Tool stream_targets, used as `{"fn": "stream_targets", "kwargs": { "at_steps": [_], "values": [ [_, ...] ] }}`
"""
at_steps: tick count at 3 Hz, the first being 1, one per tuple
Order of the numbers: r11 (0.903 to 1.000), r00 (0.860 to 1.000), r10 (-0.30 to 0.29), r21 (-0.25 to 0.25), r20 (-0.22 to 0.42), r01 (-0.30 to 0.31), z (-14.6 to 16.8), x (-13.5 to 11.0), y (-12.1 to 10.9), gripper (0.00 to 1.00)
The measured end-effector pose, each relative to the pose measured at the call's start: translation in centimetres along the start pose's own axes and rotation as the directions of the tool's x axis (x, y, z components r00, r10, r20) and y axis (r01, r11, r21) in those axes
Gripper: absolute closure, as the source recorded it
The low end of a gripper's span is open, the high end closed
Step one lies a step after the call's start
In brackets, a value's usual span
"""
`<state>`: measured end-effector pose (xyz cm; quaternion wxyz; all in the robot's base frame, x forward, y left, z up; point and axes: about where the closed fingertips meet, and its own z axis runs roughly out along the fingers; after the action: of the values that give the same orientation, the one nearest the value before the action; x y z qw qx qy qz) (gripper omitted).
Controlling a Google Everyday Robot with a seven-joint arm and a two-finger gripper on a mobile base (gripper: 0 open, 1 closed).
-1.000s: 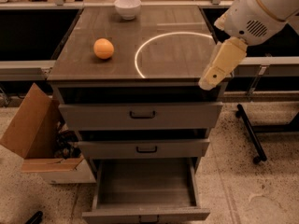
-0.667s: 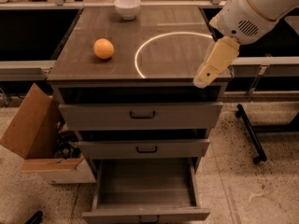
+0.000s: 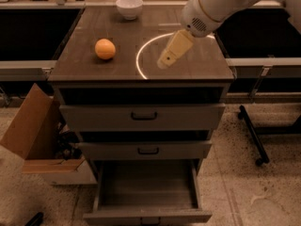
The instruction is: Place orange into bottom drawer
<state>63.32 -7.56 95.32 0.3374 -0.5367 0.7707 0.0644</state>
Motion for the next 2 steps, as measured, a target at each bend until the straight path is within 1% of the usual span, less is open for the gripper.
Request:
{"fn": "stream_targets", "kwargs": {
  "at_steps": [1,2],
  "values": [
    [0.9991,0.995,0.041,0.010,0.086,-0.042,5.65,-2.91,-2.34,0.00],
    [0.9992,0.995,0.040,-0.003,0.093,-0.040,6.64,-3.23,-2.33,0.00]
  ]
}}
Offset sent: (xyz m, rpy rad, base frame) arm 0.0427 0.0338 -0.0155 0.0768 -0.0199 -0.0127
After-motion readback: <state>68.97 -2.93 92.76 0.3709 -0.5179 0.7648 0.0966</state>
